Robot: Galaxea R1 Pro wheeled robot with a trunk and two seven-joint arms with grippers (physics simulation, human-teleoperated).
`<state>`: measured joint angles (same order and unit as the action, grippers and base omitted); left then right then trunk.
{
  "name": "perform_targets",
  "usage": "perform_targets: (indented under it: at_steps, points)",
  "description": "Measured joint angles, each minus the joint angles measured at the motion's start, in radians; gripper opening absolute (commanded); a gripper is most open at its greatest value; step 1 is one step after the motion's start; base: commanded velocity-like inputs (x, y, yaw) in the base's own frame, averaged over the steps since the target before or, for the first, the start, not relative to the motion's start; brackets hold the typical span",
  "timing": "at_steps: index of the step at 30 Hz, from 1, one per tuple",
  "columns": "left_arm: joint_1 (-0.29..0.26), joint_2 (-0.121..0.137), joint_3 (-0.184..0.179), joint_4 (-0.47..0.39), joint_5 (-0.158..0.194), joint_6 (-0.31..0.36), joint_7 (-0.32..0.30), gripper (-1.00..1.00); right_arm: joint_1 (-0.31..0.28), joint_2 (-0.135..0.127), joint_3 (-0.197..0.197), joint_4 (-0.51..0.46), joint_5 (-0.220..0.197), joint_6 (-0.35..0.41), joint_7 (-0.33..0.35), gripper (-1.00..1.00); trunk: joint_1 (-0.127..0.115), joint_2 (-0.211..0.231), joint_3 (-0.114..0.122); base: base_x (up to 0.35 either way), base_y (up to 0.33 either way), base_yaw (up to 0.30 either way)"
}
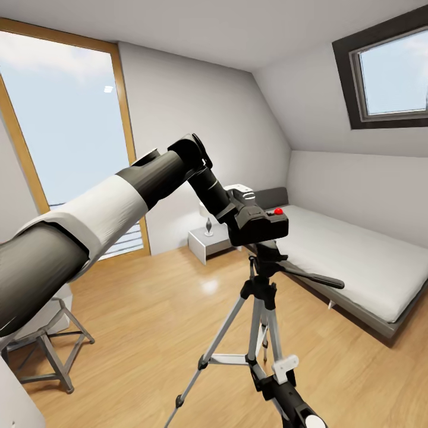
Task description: Attach the digital camera to the camera tripod in the bedroom.
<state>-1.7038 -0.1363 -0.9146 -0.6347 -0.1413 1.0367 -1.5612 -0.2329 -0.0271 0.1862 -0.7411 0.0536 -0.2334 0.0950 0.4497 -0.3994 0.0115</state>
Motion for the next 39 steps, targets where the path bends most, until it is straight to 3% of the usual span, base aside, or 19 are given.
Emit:
perform_targets:
  at_steps: [12, 13, 25, 39]
  points:
    - [0.0, 0.0, 0.0, 0.0, 0.0, 0.0, 0.0, -1.0, 0.0, -0.001, -0.003, 0.016, -0.001, -0.002, -0.001, 1.0, 0.0, 0.0, 0.0, 0.0, 0.0, 0.0]
    - [0.0, 0.0, 0.0, 0.0, 0.0, 0.0, 0.0, -1.0, 0.0, -0.001, -0.003, 0.016, -0.001, -0.002, -0.001, -1.0, 0.0, 0.0, 0.0, 0.0, 0.0, 0.0]
    - [0.0, -0.006, 0.0, 0.0, 0.0, 0.0, 0.0, -1.0, 0.0, -0.002, -0.006, 0.015, -0.002, -0.001, -0.004, -1.0, 0.0, 0.0, 0.0, 0.0, 0.0, 0.0]
    - [0.0, -0.032, 0.002, 0.0, 0.0, 0.0, 0.0, -1.0, 0.0, -0.001, -0.004, 0.017, 0.001, -0.002, -0.001, -1.0, 0.0, 0.0, 0.0, 0.0, 0.0, 0.0]
